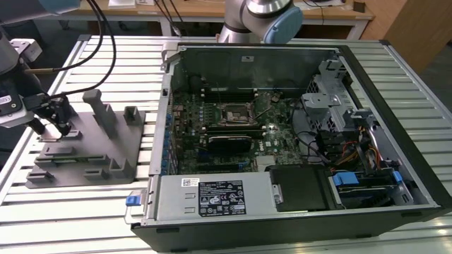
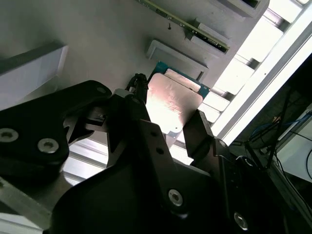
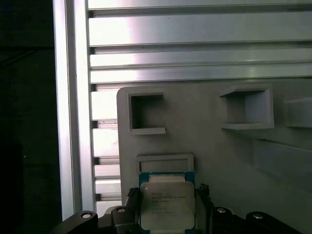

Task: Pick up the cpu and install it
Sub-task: 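Pick up the cpu and move it towards the insertion slot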

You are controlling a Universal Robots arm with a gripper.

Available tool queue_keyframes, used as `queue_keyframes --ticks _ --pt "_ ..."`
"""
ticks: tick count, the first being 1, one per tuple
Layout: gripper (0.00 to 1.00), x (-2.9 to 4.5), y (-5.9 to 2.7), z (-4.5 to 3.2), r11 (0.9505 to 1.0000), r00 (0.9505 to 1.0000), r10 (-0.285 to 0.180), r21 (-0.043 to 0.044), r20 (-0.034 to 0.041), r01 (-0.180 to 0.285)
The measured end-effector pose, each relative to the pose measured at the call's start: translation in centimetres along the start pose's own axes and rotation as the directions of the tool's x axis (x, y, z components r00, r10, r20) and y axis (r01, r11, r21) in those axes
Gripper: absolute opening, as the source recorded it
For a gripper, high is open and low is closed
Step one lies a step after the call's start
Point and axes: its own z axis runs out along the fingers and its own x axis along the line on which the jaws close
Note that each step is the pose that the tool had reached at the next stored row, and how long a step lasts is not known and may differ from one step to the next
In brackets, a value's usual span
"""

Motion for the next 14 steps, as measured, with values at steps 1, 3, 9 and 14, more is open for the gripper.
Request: queue_keyframes --ticks 1,3,9,14 --pt "0.54 0.00 0.00 -0.09 1.0000 1.0000 0.000 0.0000 0.0001 0.000" --pt "0.54 -0.01 0.01 -0.14 1.0000 1.0000 0.000 -0.0002 0.0003 0.000" --pt "0.54 0.00 0.00 -0.22 1.0000 1.0000 0.000 -0.0001 0.0001 0.000" --pt "0.54 0.00 0.00 -0.36 1.0000 1.0000 0.000 0.0000 0.0000 0.000"
